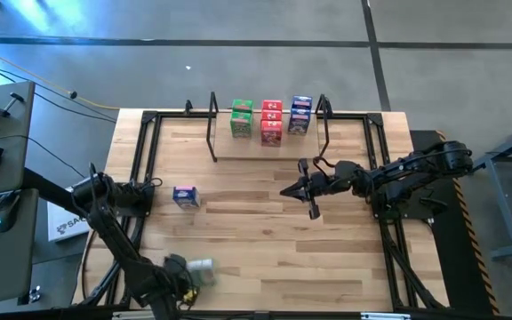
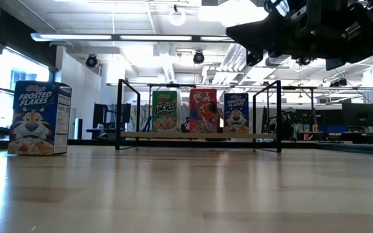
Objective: Stack cereal on shelf
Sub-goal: Put the green cereal box on the shelf aligned with the other green cereal boxes
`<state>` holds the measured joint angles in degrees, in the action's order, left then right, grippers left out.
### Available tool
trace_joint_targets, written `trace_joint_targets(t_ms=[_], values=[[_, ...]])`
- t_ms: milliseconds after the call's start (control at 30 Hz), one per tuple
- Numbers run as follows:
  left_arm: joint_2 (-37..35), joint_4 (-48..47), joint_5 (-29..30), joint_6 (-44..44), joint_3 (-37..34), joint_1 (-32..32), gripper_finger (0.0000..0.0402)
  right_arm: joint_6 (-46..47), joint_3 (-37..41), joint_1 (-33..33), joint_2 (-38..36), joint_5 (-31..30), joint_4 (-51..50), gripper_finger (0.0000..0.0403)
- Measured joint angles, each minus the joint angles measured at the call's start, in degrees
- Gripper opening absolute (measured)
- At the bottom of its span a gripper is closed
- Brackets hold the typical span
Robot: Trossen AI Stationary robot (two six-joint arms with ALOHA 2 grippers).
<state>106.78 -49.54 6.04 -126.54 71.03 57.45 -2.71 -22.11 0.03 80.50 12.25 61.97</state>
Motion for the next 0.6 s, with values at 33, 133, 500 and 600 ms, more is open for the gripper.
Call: trace_joint_targets(t_ms=[33, 133, 500, 600], values=[[0.22, 3.51, 2.39, 1.73, -1.27, -0.01, 0.0112, 0.51, 0.0, 0.0, 0.01, 0.0, -0.16, 0.0], [0.95, 9.2, 11.63, 8.09, -5.17, -1.22, 0.008, 1.5, 0.0, 0.02, 0.01, 0.0, -0.4, 0.0], [-0.98, 27.03, 23.98, 42.26, -8.13, -12.76, 0.0031, 5.44, -2.45, 1.99, -0.7, -0.25, -7.59, 0.0], [-4.86, 26.76, 26.26, 45.58, -7.82, -12.53, 0.0025, 6.86, -5.5, 3.64, -0.73, -3.86, -14.4, 0.0004]])
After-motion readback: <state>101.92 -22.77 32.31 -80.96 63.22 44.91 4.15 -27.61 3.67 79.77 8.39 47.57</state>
